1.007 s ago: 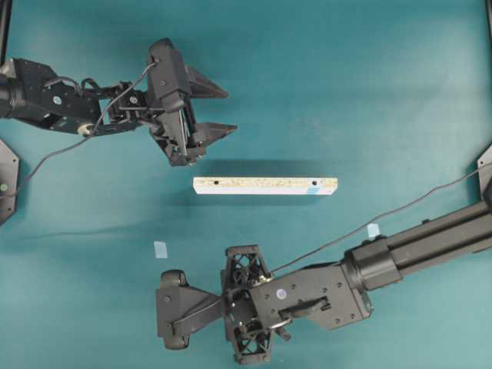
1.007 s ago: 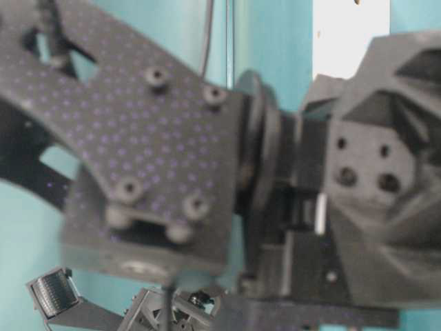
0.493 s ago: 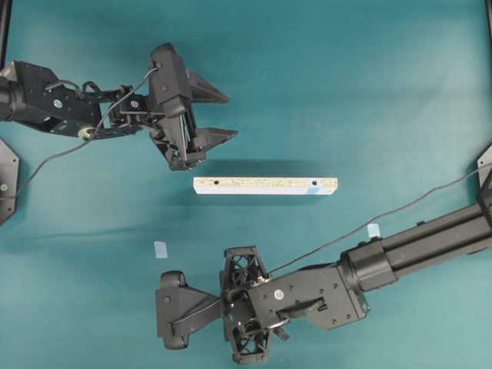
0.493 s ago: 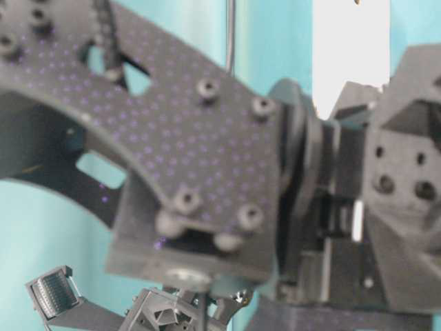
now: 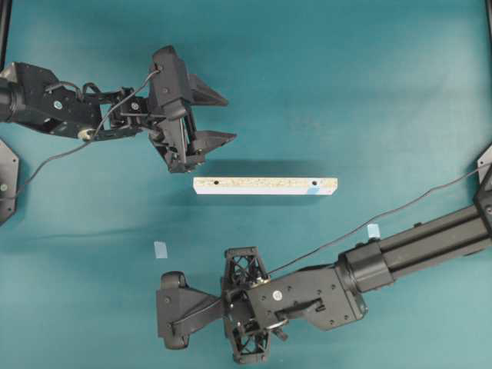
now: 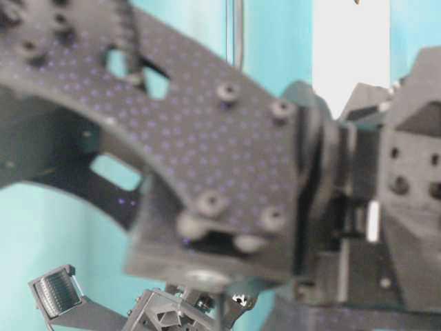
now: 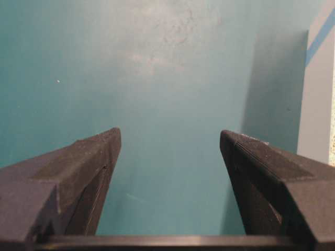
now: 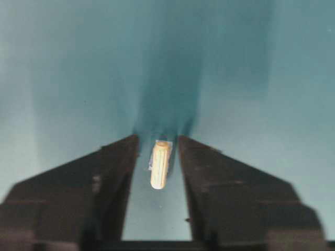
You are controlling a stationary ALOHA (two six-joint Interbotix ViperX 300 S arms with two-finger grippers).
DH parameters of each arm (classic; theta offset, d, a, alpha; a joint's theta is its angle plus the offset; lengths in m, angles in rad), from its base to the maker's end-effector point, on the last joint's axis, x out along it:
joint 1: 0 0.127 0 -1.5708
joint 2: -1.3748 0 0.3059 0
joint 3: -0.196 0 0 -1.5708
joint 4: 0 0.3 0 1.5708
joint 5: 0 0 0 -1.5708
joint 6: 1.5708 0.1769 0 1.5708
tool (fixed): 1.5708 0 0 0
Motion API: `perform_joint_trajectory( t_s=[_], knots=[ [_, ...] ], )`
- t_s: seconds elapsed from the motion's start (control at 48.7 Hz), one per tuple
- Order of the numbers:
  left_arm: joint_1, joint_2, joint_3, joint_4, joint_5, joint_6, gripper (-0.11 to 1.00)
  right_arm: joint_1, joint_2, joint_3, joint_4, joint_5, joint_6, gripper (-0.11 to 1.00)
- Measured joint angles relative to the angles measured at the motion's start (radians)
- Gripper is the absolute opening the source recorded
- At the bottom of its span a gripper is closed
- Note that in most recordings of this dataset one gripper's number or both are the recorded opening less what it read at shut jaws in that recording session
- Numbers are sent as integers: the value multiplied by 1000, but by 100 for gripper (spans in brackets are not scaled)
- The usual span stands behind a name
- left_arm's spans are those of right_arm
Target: Insert the rod into the hole on the wooden board.
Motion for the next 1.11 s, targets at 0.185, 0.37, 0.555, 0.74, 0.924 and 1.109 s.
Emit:
perform_joint_trajectory(
  t_s=[0.185, 0.37, 0.555, 0.74, 0.924, 1.109],
  knots=[
    [-2, 0, 0, 0, 0, 0, 87, 0, 2, -2, 0, 8, 2, 12],
    [-2, 2, 0, 0, 2, 2, 87, 0, 2, -3, 0, 12, 2, 12],
    [-2, 2, 0, 0, 3, 0, 87, 0, 2, -3, 0, 21, 3, 12],
    [-2, 0, 0, 0, 15, 0, 87, 0, 0, -5, -9, 31, 3, 12],
    [-3, 2, 0, 0, 28, 2, 87, 2, -32, -3, -74, 49, 5, 12],
    [-14, 0, 0, 0, 31, 0, 87, 0, -104, -3, -121, 52, 17, 12]
  ],
)
